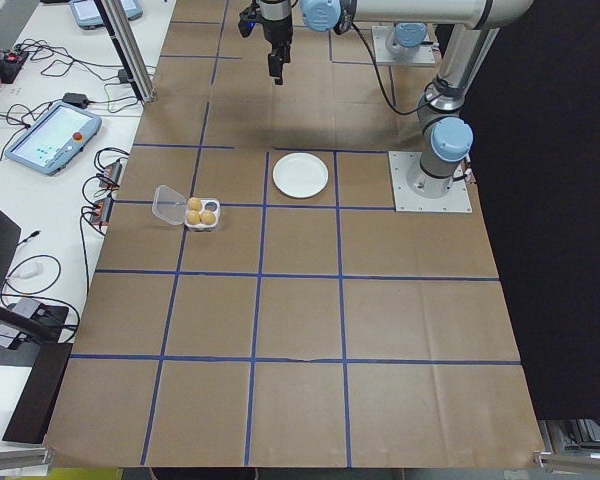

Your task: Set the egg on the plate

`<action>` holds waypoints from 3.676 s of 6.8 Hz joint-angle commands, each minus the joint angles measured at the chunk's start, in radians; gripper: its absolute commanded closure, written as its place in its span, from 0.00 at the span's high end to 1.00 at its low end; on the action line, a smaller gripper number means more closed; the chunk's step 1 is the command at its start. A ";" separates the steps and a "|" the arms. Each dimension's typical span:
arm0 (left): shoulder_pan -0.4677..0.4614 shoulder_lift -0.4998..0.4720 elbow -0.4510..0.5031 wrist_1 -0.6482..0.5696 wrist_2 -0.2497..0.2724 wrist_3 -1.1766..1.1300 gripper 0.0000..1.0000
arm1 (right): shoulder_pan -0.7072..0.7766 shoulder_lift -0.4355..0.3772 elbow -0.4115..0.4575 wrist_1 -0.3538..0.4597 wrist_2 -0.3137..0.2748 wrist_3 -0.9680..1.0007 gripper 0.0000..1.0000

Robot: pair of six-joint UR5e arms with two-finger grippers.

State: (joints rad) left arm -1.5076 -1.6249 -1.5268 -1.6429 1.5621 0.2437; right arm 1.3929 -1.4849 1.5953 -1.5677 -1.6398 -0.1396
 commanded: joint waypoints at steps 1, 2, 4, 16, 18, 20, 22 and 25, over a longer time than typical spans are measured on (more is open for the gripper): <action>0.137 -0.012 -0.001 0.000 0.001 0.049 1.00 | 0.000 0.000 0.000 0.000 0.000 0.000 1.00; 0.188 -0.056 -0.001 0.009 -0.001 0.064 1.00 | 0.000 0.000 0.000 0.000 0.000 0.000 1.00; 0.262 -0.203 0.034 0.141 0.000 0.143 1.00 | 0.000 0.000 0.000 0.000 0.000 0.000 1.00; 0.371 -0.685 0.284 0.394 0.032 0.224 0.98 | 0.000 0.000 0.000 0.000 0.000 0.000 1.00; 0.369 -0.690 0.292 0.394 0.029 0.201 0.82 | 0.000 0.000 0.000 0.000 0.000 0.000 1.00; 0.371 -0.693 0.321 0.391 0.029 0.200 0.82 | 0.000 0.000 0.000 0.000 0.000 0.000 1.00; 0.371 -0.701 0.321 0.391 0.009 0.200 0.82 | 0.000 0.000 0.000 0.000 0.000 0.000 1.00; 0.372 -0.710 0.321 0.391 -0.004 0.198 0.83 | 0.000 0.000 0.000 0.000 0.000 0.000 1.00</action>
State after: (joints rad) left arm -1.1362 -2.3325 -1.2058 -1.2517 1.5604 0.4420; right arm 1.3929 -1.4849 1.5953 -1.5677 -1.6398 -0.1396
